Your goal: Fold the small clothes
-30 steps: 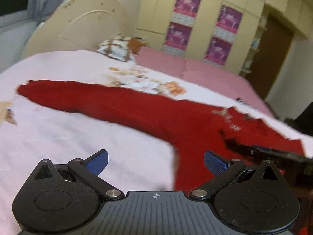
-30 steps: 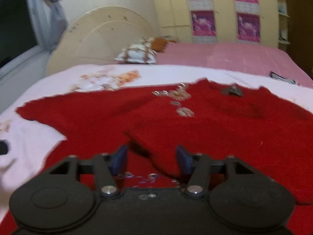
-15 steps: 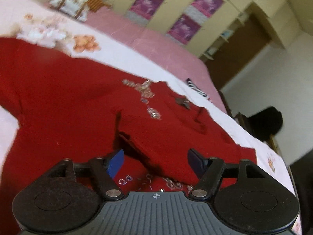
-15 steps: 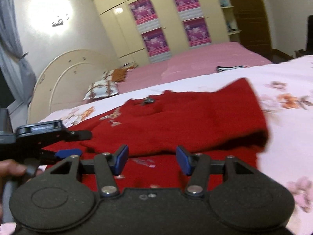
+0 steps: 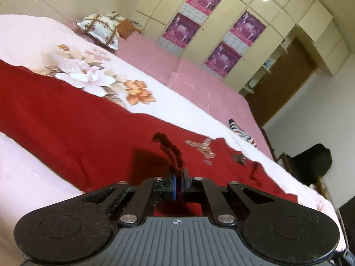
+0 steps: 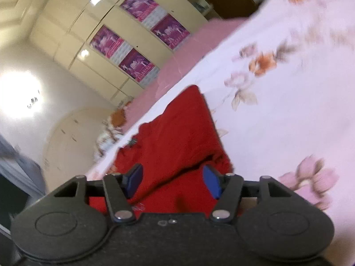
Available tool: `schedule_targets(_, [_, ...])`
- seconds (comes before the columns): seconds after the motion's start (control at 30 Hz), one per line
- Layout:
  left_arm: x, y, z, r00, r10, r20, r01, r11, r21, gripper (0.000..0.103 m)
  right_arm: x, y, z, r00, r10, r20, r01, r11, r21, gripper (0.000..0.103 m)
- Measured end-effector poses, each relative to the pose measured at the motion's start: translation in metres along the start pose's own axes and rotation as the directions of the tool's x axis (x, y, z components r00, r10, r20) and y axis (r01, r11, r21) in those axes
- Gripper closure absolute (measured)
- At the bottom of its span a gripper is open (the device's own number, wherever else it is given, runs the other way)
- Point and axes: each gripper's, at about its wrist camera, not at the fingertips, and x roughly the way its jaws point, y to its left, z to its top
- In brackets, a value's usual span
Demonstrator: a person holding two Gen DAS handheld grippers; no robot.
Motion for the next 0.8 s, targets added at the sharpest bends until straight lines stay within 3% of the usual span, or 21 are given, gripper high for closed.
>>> schedule_targets(0.17, [0.006, 0.012, -0.005, 0.999, -0.002, -0.047, 0.002, 1.0, -0.006, 0.099, 0.023, -0.034, 0.002, 0.996, 0.091, -0.004, -0.086, 0.957, 0.277, 0.046])
schedule_targets(0.2, [0.009, 0.012, -0.006, 0.998, -0.005, -0.056, 0.005, 1.0, -0.011, 0.099, 0.025, -0.039, 0.003, 0.996, 0.093, 0.012, -0.092, 0.945, 0.315, 0.051])
schedule_targets(0.27, [0.011, 0.011, -0.011, 0.998, -0.01, -0.062, 0.009, 1.0, -0.017, 0.099, 0.027, -0.042, 0.006, 0.996, 0.086, 0.036, -0.093, 0.939, 0.33, 0.052])
schedule_targets(0.33, [0.01, 0.009, -0.014, 0.999, -0.009, -0.054, 0.008, 1.0, -0.01, 0.1, 0.031, -0.041, 0.011, 0.998, 0.05, 0.038, -0.059, 0.951, 0.303, 0.077])
schedule_targets(0.37, [0.008, 0.007, -0.014, 1.0, -0.006, -0.029, 0.006, 1.0, -0.006, 0.099, 0.033, -0.04, 0.014, 0.999, 0.019, 0.033, -0.027, 0.962, 0.273, 0.097])
schedule_targets(0.47, [0.003, 0.002, -0.021, 0.999, 0.039, 0.01, -0.04, 0.998, 0.047, 0.099, 0.025, -0.038, 0.018, 0.998, -0.018, 0.064, 0.003, 0.974, 0.228, 0.098])
schedule_targets(0.53, [0.012, 0.003, -0.027, 0.997, 0.067, -0.046, -0.064, 0.995, 0.073, 0.099, 0.033, -0.038, 0.015, 0.997, -0.08, 0.007, 0.078, 0.981, 0.176, 0.098])
schedule_targets(0.6, [0.012, 0.003, -0.031, 0.997, 0.066, -0.034, -0.063, 0.994, 0.092, 0.1, 0.038, -0.041, 0.015, 0.997, -0.082, -0.013, 0.083, 0.983, 0.161, 0.099])
schedule_targets(0.7, [0.01, 0.007, -0.03, 0.998, 0.053, -0.032, -0.05, 0.996, 0.076, 0.099, 0.036, -0.036, 0.017, 0.997, -0.074, -0.011, 0.075, 0.99, 0.119, 0.085])
schedule_targets(0.8, [0.002, 0.015, -0.028, 0.998, 0.045, -0.037, -0.044, 0.999, 0.031, 0.098, 0.035, -0.03, 0.018, 0.997, -0.057, -0.044, 0.06, 0.994, 0.092, 0.078])
